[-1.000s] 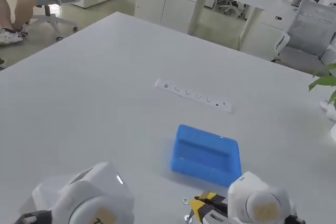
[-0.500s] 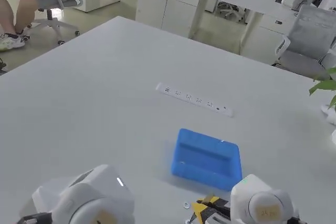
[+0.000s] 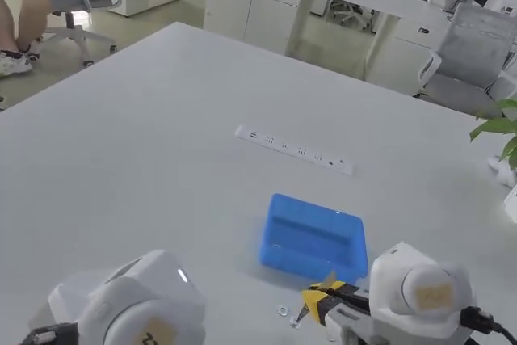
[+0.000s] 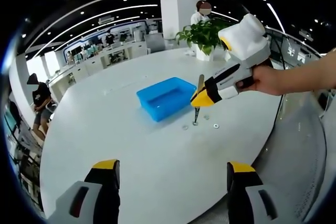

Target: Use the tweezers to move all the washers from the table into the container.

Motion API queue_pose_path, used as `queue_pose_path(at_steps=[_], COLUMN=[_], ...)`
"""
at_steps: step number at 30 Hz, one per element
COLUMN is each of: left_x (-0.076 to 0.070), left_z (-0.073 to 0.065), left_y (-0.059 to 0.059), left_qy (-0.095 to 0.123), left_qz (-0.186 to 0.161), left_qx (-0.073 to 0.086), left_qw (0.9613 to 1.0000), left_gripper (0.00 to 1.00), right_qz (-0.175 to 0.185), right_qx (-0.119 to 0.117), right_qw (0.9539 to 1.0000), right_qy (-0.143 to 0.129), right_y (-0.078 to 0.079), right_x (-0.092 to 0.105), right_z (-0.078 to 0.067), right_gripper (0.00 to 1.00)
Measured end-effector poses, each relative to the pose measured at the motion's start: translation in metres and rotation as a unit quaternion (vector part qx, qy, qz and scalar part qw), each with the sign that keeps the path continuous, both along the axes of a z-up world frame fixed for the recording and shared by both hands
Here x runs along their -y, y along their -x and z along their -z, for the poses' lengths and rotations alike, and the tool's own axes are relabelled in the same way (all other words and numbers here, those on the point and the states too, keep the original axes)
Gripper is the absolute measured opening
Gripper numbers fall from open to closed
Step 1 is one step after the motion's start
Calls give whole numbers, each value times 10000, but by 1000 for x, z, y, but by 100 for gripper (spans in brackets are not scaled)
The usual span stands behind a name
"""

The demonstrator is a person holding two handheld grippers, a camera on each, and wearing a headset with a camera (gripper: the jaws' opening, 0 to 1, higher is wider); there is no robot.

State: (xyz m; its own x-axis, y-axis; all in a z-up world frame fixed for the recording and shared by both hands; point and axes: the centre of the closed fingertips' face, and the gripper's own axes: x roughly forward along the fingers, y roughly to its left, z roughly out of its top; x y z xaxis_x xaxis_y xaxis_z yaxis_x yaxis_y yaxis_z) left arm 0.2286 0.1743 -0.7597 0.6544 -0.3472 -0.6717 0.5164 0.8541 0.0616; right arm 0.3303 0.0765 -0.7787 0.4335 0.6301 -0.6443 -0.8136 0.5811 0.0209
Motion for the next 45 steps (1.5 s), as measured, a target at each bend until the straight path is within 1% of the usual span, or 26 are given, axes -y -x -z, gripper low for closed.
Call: queue_pose_path(at_steps=[2, 4, 9, 12, 14, 16, 20, 27, 30, 36, 38, 42, 45], left_x=[1, 2, 2, 2, 1, -1, -3, -7, -8, -10, -10, -10, -10], left_z=[0, -1, -3, -4, -4, -4, -4, -3, -3, -2, -1, 3, 6], left_y=[0, 0, -2, -2, -3, -3, -4, -5, -4, -5, -6, -5, -5], left_qy=[28, 65, 153, 250, 270, 237, 297, 294, 310, 328, 314, 318, 344], left_qz=[-14, -20, -60, -104, -132, -153, -206, -276, -290, -325, -325, -284, -300], left_qx=[3, 10, 43, 61, 76, 85, 67, 56, 39, 16, -9, -47, -93], left_qw=[10000, 10000, 9999, 9996, 9995, 9996, 9993, 9992, 9991, 9989, 9990, 9991, 9989], left_gripper=[89, 91, 95, 99, 99, 99, 99, 99, 99, 99, 99, 99, 99], right_qz=[11, 8, -66, -92, -110, -128, -137, -151, -111, -90, -94, -83, -42], right_qx=[-38, -22, 105, 176, 224, 270, 375, 516, 603, 653, 704, 734, 716], right_qw=[10000, 10000, 9999, 9998, 9997, 9995, 9991, 9984, 9980, 9976, 9972, 9971, 9973], right_qy=[-41, -58, -55, -77, -82, -80, -109, -165, -178, -235, -216, -195, -181], right_y=[-1, -2, -8, -12, -15, -19, -27, -42, -51, -63, -67, -78, -86], right_x=[-1, -2, -5, -7, -8, -8, -9, -15, -17, -27, -30, -33, -34], right_z=[-4, -8, -22, -29, -34, -38, -46, -56, -59, -60, -60, -56, -49], right_gripper=[1, 1, 1, 1, 1, 1, 1, 1, 1, 1, 1, 1, 1])
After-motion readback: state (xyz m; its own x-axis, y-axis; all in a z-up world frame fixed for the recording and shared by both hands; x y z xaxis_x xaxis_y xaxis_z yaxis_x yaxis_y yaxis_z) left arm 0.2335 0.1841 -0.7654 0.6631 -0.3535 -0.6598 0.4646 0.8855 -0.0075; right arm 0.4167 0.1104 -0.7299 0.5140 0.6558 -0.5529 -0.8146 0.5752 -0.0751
